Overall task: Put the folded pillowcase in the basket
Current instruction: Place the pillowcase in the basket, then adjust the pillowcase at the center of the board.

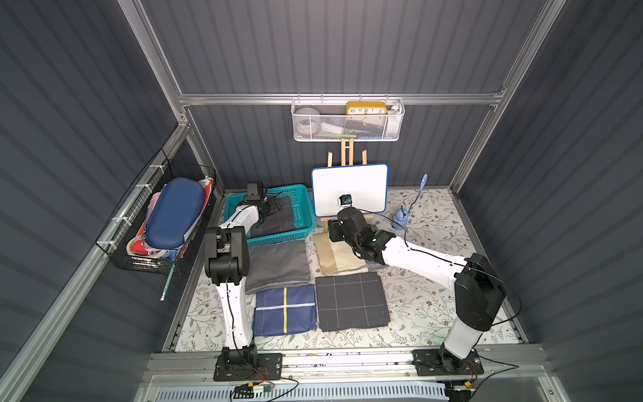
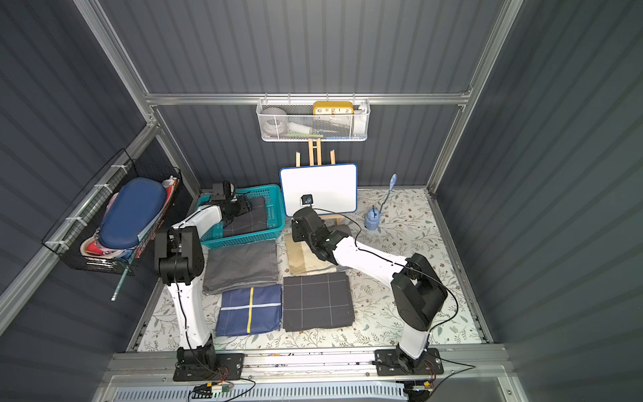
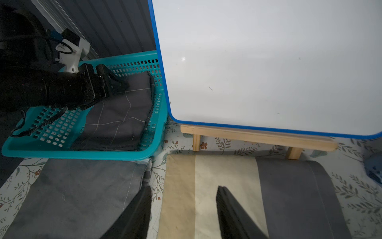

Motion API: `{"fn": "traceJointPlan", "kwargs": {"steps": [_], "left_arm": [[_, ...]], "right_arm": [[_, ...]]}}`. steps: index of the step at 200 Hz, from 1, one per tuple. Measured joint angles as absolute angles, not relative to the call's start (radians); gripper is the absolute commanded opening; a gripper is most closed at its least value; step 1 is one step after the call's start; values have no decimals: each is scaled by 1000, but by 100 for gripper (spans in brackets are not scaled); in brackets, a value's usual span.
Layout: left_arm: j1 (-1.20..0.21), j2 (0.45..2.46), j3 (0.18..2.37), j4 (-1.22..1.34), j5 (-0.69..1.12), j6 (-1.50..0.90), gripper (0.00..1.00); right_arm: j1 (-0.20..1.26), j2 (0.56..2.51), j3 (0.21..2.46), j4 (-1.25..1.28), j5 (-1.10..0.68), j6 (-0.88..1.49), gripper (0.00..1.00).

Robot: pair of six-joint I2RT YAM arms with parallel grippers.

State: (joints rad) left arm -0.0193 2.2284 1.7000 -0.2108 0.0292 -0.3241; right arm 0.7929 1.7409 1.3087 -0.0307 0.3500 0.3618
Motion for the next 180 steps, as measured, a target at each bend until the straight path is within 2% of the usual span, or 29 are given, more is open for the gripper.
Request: {"fn": "traceJointPlan", "kwargs": {"steps": [62,87,105,141,180], "left_arm": [[11,2299,1780,-224,-25,-276,70],[13,2294,1777,-211,-27,-257,77],[12,2268,1740,-197,2,-250,84],[-28,2125,1638,-199,33,-262,94],[-178,1835,1523,-199,0,-291,99]], "right_arm": [[793,1654,1182,-34,350,396,55],[793,1615,1140,-45,367,403,56],[793,1586,1121,-65,395,402,56],[767,1525,1111,-150,444,396,56],[629,1411,1072,-258,410,411,57]]}}
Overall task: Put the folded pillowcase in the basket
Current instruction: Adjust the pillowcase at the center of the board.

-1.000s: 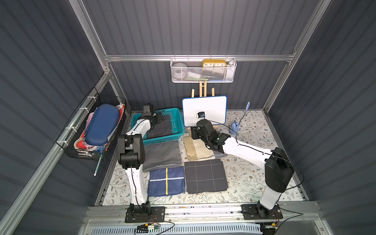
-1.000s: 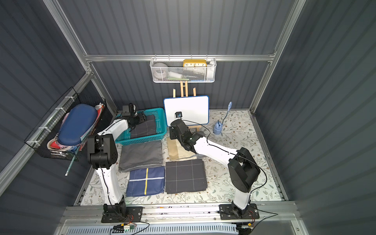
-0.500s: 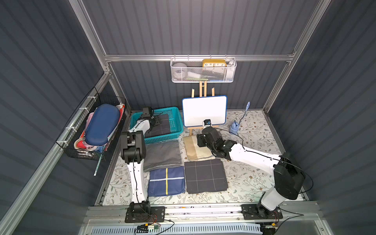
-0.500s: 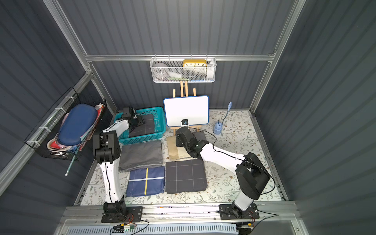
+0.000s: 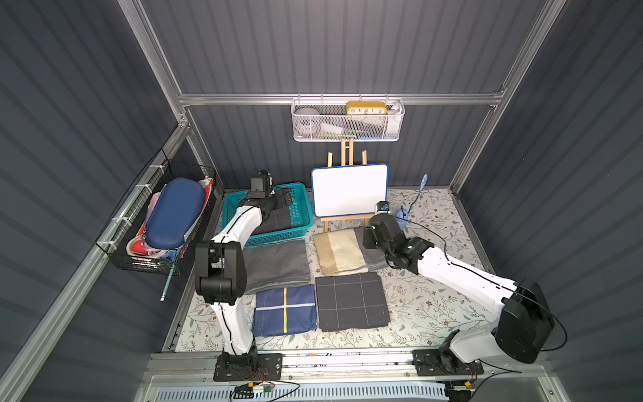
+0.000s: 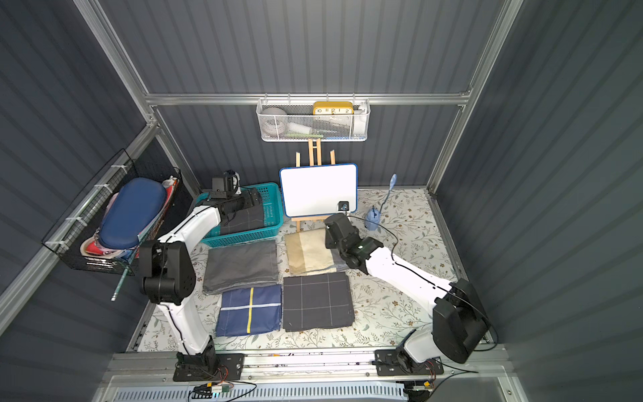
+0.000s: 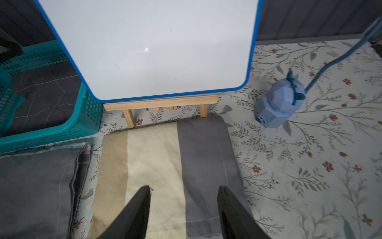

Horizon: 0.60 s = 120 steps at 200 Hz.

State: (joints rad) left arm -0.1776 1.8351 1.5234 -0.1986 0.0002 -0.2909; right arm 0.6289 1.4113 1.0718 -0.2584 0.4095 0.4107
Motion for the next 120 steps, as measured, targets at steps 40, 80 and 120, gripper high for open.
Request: {"fn": "traceJointPlan", "kwargs": {"steps": [40,80,120], "left_arm": [[-334,1543,1298,-180,16,-355,100],[-437,1488,1077,-186,68,-441,99],[-538,1586,1018,-173,117,-500,100]], "right_arm": [[581,1355,1014,-352,357,422,58],[523,1455,977,-374,265,442,58],[505,1617,1065,-382,199,448,58]]}}
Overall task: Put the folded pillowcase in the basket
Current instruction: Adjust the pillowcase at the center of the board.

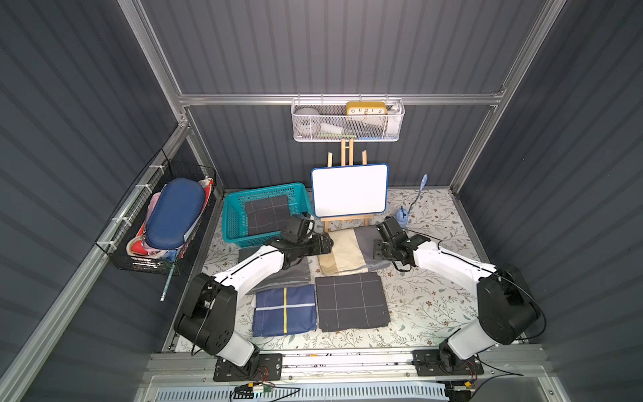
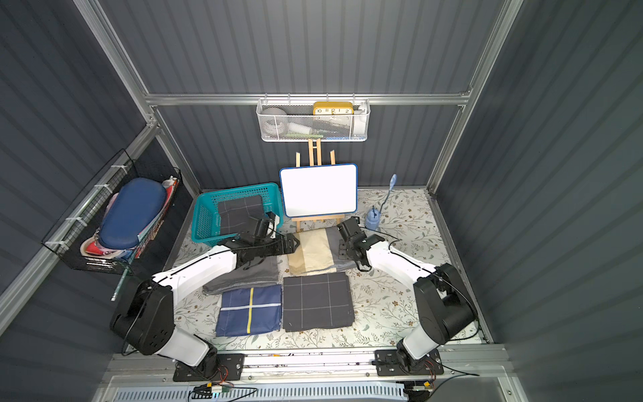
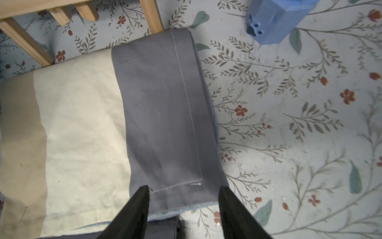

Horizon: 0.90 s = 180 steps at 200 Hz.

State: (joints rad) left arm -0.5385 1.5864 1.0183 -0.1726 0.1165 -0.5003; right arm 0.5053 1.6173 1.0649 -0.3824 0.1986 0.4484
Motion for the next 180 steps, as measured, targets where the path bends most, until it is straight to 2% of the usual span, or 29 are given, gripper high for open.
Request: {"fn": "traceJointPlan", "kwargs": {"steps": [36,103,140,180], "left_arm": [[-576,1660,1018,-135,138,-534,100],[-585,1667,1011,-81,134,-578,100],[-585,1679,1011,-79,118,-579,99],[-585,1713,1023,-84,100,-578,99]], "right_arm": [[498,1708,1146,-367,148,448,58],[489,1834,1200,-369,86,458,58],[481,1851,1186,-386,106,488,58],[450,1794,1068,-385,153,543,59]]}}
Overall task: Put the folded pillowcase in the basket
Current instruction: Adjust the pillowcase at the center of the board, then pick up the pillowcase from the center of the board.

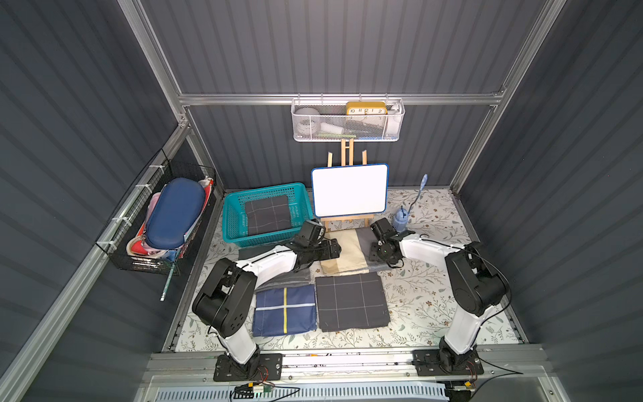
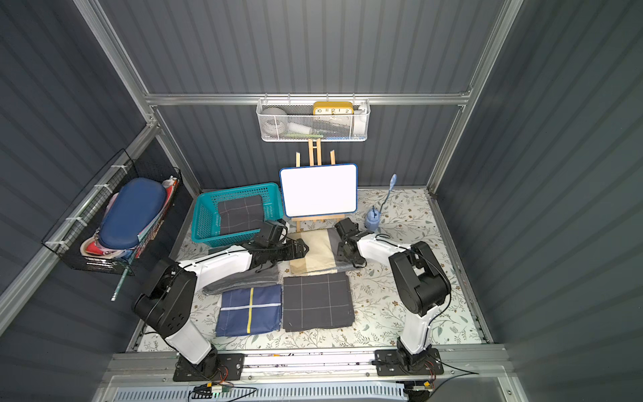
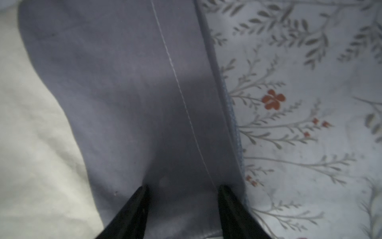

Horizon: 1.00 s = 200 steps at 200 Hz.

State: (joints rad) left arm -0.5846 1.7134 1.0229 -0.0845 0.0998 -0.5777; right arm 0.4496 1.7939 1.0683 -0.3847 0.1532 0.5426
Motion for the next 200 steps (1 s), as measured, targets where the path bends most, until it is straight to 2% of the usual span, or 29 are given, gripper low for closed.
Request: {"fn": "traceJointPlan", "kwargs": {"steps": [30,64,77,106,146,200], "left_arm": [[-585,1764,1047,-93,100,-576,100],[-585,1820,1079,-108,100,-568,99],[-585,1843,1099,-114,101,-562,99],[-591,1879,1134,-123,104,-543,99],[-616,1930,1194,-135,105,-519,98],[-635,1976,1246,-130,104,-499,96]], "right_arm": [[443,1710,974,-391,193,579,59],[440,1626,918,-400,226,591,68],[427,1590,917,-400,225,584,68],[310,1553,944,-393,137,557,70],[178,1607,965,-382,33,537,70],[133,1677,914,-291,-131,573,70]]}}
